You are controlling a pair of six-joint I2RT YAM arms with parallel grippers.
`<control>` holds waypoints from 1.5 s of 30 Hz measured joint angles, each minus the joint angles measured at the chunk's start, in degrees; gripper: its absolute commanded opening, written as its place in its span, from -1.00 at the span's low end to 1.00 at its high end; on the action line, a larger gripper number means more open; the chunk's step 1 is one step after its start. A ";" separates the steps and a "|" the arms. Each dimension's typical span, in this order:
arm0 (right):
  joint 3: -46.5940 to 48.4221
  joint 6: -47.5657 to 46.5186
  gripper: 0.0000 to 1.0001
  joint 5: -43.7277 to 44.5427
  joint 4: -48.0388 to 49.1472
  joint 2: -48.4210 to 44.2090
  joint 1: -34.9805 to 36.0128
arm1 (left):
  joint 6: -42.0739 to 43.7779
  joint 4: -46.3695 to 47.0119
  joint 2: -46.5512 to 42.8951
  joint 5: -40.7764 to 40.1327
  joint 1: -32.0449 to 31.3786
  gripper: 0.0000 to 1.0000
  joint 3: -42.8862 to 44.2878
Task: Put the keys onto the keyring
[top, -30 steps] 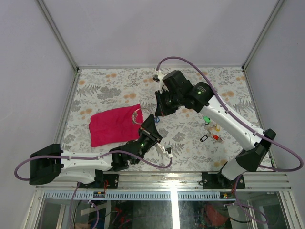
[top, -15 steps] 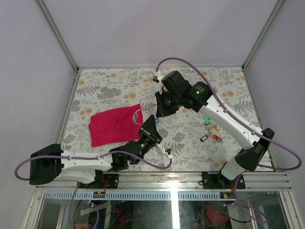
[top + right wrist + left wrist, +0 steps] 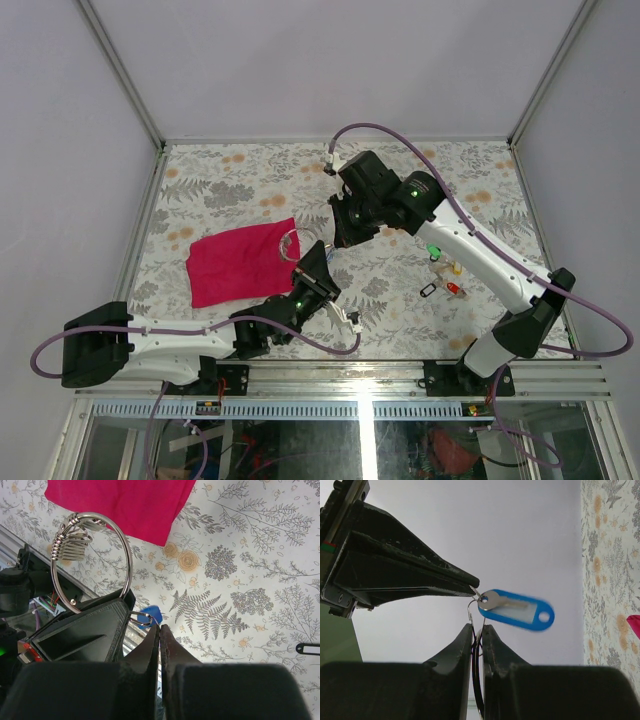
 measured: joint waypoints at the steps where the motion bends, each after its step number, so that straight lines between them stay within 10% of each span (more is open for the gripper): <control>1: 0.00 -0.02 -1.00 0.02 -0.04 0.00 0.00 | 0.00 0.00 0.00 0.04 0.00 -1.00 0.00; 34: -13.16 -5.44 -0.34 0.96 14.10 -18.08 0.02 | -5.03 0.20 -4.17 0.09 0.00 -1.00 0.00; 45: -36.96 -11.65 -0.13 3.85 36.48 -35.65 -0.04 | -21.66 -12.24 -17.16 6.71 -0.02 -1.00 5.42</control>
